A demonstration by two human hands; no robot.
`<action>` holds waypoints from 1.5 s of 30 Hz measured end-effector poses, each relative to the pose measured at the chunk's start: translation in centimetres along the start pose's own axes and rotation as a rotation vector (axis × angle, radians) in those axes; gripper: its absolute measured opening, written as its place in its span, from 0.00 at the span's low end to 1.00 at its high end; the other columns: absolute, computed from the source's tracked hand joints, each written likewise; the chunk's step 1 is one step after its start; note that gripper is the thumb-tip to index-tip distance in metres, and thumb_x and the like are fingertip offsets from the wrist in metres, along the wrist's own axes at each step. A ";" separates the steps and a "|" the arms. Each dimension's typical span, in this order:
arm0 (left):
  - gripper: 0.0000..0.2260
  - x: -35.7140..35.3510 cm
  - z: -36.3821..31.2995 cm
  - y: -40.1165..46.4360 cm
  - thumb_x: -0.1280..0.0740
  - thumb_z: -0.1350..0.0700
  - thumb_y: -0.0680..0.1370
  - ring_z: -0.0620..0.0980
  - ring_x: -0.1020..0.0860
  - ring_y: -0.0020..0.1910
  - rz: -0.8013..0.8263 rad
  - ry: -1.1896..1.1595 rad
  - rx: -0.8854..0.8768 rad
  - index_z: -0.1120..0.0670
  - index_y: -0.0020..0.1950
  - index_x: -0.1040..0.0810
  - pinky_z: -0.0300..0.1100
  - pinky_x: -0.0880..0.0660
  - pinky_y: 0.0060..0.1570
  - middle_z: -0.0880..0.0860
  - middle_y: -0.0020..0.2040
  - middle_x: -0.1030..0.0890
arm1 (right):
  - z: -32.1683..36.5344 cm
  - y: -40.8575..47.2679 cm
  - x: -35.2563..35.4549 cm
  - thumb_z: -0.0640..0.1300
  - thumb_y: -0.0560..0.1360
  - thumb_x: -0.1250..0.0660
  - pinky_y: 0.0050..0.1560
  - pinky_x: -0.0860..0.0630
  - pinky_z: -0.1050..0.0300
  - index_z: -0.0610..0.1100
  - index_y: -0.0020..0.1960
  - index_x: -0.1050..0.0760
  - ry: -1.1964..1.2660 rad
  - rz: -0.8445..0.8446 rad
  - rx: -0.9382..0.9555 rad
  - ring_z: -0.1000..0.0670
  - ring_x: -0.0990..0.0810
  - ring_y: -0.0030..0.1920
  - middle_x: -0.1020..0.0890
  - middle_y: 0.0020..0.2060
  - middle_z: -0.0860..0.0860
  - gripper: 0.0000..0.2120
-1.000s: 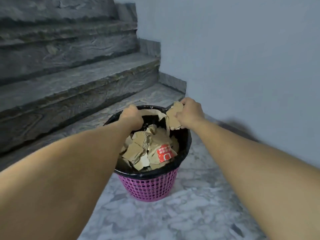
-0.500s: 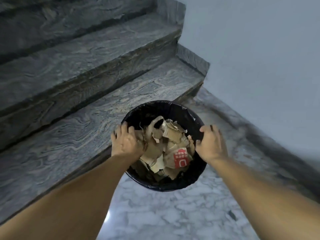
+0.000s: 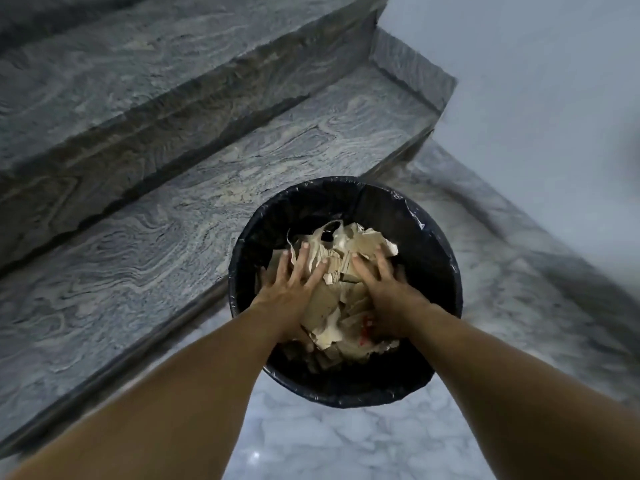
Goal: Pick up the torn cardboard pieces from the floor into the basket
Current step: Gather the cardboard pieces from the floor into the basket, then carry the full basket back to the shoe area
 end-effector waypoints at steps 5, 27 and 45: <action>0.60 -1.8 -0.3 1.7 0.23 0.49 0.67 0.64 0.66 0.75 0.110 -0.030 0.072 0.45 0.75 0.72 0.69 0.58 0.70 0.57 0.74 0.75 | -0.6 3.9 -4.5 0.53 0.67 0.25 0.72 0.50 0.29 0.53 0.76 0.71 -0.079 -0.012 0.021 0.28 0.64 0.74 0.70 0.75 0.39 0.60; 0.54 3.1 0.7 -2.5 0.28 0.35 0.66 0.59 0.46 0.75 -0.014 0.060 -0.007 0.46 0.79 0.61 0.60 0.53 0.75 0.58 0.77 0.47 | -0.5 -4.8 3.7 0.54 0.72 0.30 0.70 0.37 0.40 0.42 0.70 0.32 -0.035 -0.505 0.007 0.40 0.30 0.69 0.25 0.66 0.42 0.30; 0.24 7.5 2.4 -6.6 0.33 0.64 0.72 0.64 0.26 0.60 -0.252 -0.565 0.562 0.60 0.67 0.33 0.52 0.26 0.54 0.64 0.61 0.26 | -5.7 -14.5 4.7 0.38 0.75 0.35 0.42 0.32 0.55 0.38 0.58 0.27 0.612 -0.438 -0.676 0.42 0.26 0.45 0.22 0.48 0.41 0.12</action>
Point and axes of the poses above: each hand's wrist, its own y-axis towards the middle knuckle, its own x-axis out of the back of the hand, z = x × y, the point moved 3 cm from there along y, towards the middle knuckle
